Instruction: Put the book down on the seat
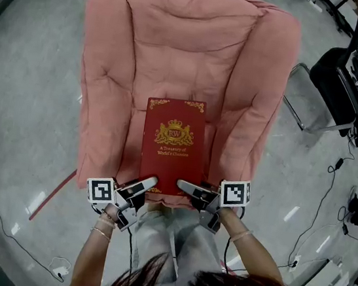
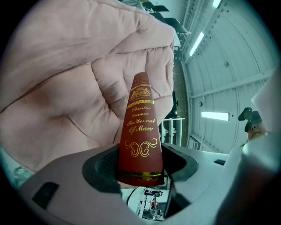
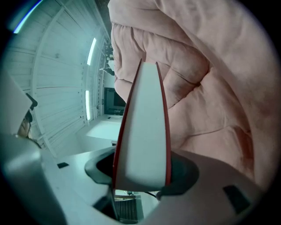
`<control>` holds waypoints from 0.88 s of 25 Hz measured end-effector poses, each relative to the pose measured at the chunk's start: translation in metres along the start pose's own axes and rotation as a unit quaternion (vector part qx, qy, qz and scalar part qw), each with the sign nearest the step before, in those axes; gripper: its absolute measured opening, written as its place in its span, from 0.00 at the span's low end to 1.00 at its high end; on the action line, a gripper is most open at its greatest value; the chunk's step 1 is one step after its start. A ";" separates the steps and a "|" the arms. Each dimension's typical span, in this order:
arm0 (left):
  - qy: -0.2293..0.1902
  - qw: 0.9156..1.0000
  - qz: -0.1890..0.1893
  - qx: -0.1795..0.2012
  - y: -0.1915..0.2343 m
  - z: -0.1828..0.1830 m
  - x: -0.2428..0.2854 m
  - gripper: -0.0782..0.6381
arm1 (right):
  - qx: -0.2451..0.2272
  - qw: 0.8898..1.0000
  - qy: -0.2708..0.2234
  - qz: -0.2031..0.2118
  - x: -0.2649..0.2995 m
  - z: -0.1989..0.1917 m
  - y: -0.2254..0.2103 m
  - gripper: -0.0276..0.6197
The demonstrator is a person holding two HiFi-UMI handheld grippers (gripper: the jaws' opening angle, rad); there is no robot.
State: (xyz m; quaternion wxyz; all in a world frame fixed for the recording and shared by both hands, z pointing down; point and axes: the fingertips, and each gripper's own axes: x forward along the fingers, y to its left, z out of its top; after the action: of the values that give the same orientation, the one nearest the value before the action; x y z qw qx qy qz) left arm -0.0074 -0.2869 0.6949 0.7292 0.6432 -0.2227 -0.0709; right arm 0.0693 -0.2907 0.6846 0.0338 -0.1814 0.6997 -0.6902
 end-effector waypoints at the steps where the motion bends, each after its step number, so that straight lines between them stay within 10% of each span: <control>1: 0.001 1.000 0.002 -0.003 0.003 0.000 0.001 0.48 | 0.007 1.000 0.000 0.000 0.000 -0.001 -0.003 0.45; 22: 0.011 0.999 0.014 -0.037 0.065 0.004 0.011 0.48 | 0.046 0.999 -0.001 -0.009 0.019 -0.010 -0.070 0.46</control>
State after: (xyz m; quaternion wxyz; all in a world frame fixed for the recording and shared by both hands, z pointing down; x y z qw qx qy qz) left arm -0.0110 -0.2840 0.7606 0.7555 0.6136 -0.2213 -0.0614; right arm 0.0633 -0.2859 0.7569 0.0360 -0.1865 0.6658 -0.7216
